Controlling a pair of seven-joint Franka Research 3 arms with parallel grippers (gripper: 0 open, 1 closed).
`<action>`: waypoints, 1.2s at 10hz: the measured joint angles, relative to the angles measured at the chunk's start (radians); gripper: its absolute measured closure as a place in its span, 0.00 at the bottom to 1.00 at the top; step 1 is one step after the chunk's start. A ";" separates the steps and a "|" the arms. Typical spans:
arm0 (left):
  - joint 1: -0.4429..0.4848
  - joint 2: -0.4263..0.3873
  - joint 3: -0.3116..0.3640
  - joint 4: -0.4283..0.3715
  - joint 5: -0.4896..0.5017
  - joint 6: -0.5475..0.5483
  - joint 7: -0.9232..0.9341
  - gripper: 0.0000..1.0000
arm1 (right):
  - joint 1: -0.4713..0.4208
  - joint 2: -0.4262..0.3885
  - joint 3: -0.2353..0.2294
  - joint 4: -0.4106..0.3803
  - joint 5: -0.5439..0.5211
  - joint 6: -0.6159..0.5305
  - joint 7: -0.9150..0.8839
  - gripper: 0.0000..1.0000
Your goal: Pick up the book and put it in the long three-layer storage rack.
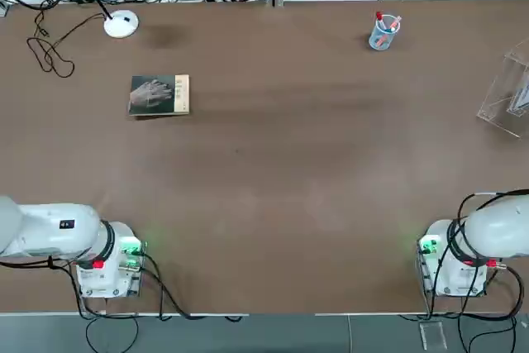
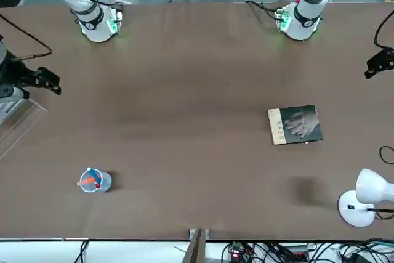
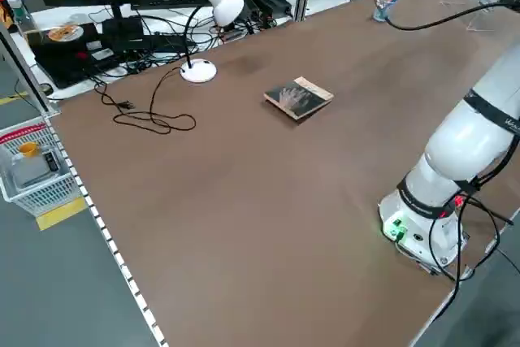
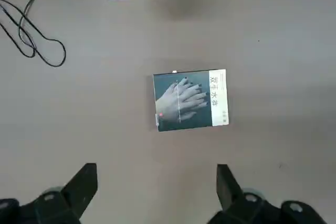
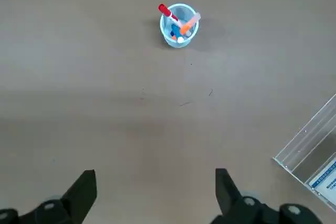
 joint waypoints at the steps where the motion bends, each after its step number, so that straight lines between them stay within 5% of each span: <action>1: 0.000 0.000 0.000 0.001 0.000 0.000 0.000 0.00 | 0.000 0.000 -0.001 0.000 -0.004 0.003 0.007 0.00; 4: 0.000 0.013 0.000 0.012 -0.006 0.000 0.000 0.00 | 0.000 -0.002 -0.003 0.000 -0.018 0.006 0.054 0.00; 12: 0.024 0.165 0.031 -0.070 -0.260 0.146 0.148 0.00 | -0.006 -0.014 -0.008 0.000 -0.037 0.011 0.101 0.00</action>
